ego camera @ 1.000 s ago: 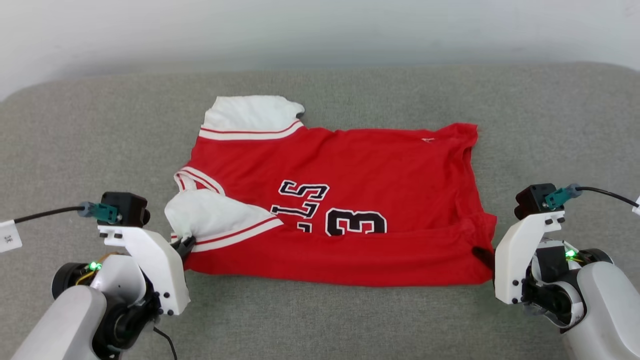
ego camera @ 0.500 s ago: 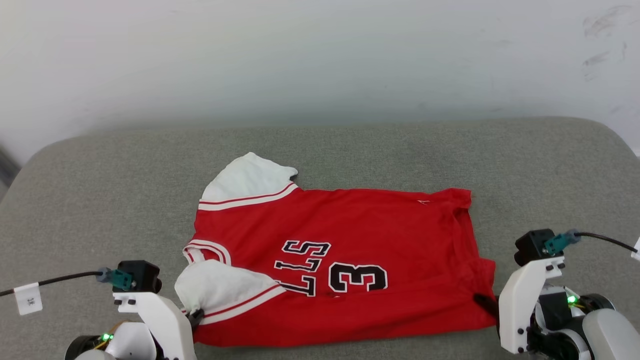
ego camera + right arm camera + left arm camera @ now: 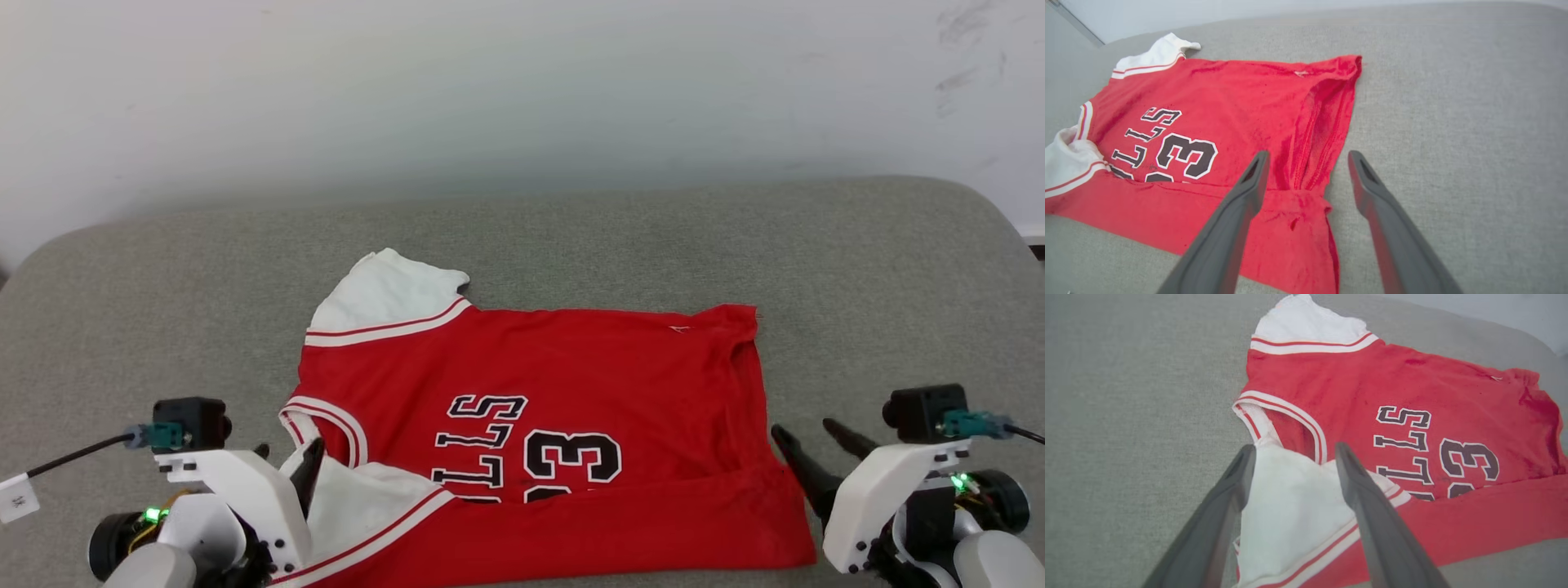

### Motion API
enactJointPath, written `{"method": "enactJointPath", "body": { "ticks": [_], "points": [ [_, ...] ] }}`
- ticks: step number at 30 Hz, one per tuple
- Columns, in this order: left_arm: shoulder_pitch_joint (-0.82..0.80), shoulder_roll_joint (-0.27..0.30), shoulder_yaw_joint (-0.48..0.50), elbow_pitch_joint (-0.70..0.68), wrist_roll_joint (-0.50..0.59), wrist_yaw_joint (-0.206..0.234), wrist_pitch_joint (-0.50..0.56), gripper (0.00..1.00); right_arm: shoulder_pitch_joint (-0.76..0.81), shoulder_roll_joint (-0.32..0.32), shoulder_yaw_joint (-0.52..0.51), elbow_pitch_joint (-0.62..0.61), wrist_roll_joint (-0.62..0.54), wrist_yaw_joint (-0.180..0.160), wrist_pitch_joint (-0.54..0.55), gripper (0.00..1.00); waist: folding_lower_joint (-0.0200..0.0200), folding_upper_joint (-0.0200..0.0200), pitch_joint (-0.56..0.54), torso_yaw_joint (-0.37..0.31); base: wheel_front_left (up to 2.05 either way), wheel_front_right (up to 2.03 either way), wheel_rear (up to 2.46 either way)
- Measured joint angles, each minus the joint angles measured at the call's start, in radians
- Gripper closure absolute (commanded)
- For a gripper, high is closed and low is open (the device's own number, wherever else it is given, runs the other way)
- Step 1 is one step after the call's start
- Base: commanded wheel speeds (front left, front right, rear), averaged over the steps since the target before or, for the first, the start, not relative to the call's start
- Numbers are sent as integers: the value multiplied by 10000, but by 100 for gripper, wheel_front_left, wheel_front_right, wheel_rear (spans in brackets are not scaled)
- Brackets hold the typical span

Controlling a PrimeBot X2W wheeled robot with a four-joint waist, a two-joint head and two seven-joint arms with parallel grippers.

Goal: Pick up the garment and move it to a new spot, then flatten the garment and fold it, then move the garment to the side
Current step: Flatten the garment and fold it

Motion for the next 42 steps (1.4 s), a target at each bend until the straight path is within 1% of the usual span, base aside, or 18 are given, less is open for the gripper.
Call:
{"method": "enactJointPath", "body": {
  "ticks": [5, 8, 11, 15, 20, 22, 24, 26, 29, 34, 35, 38, 42],
  "points": [
    [-605, -104, 272, 25, 441, 96, -1001, 0, -106, 186, -407, -502, -859, -2, -1733, 0, 0, 0, 67, -339, 0, 0, 0],
    [-1212, -117, 451, 71, 593, 88, -1386, 0, -317, 410, -721, -930, -1346, -2, -2366, 0, 0, 0, 307, -504, 0, 0, 0],
    [-2004, 10, 577, 171, 763, 50, -1473, 0, -585, 727, -830, -1542, -1699, 0, -2767, 0, 0, 0, 695, -658, 0, 0, 0],
    [-3332, 280, 621, 232, 903, -180, -1149, 0, -940, 1104, -988, -2387, -2111, 0, -3120, 0, 1, 0, 1414, -873, 0, 0, 0],
    [-5055, 723, 652, 859, 616, -813, -59, 0, -1184, 1467, -984, -3043, -2389, 0, -3246, 0, 2, 0, 2406, -1196, 0, 0, 0],
    [-5754, 1003, 635, 1233, 485, -1085, 583, 0, -1265, 1553, -988, -3185, -2489, 0, -3258, 0, 2, 0, 2783, -1356, 0, 0, 0],
    [-6457, 1256, 698, 1578, 324, -1260, 1174, 0, -1287, 1651, -932, -3277, -2489, 0, -3275, 0, 2, 0, 3142, -1541, 0, 0, 0],
    [-7130, 1607, 629, 1879, 268, -1494, 1914, 0, -1338, 1745, -872, -3352, -2489, 0, -3306, 0, 2, 0, 3475, -1748, 0, 0, 0],
    [-7976, 1987, 489, 2220, 98, -1756, 3145, 0, -1406, 1825, -800, -3482, -2483, 0, -3425, 0, 3, 0, 3939, -2056, 0, 0, 0],
    [-8859, 2591, 238, 2821, -303, -1864, 5450, 0, -1521, 1942, -696, -3563, -2395, 0, -3624, 0, 3, 0, 4635, -2515, 0, 0, 0],
    [-8947, 2702, 234, 2905, -330, -1845, 5701, 0, -1531, 1967, -652, -3563, -2372, 0, -3649, 0, 3, 0, 4761, -2601, 0, 0, 0],
    [-9121, 3001, 188, 3193, -247, -1804, 6100, 0, -1564, 2029, -568, -3515, -2213, 0, -3712, 0, 3, 0, 5095, -2851, 0, 0, 0],
    [-9124, 3037, 90, 3643, -245, -1781, 6270, 0, -1564, 2069, -537, -3421, -2127, 0, -3749, 0, 3, 0, 5465, -3080, 0, 0, 0]
  ]
}}
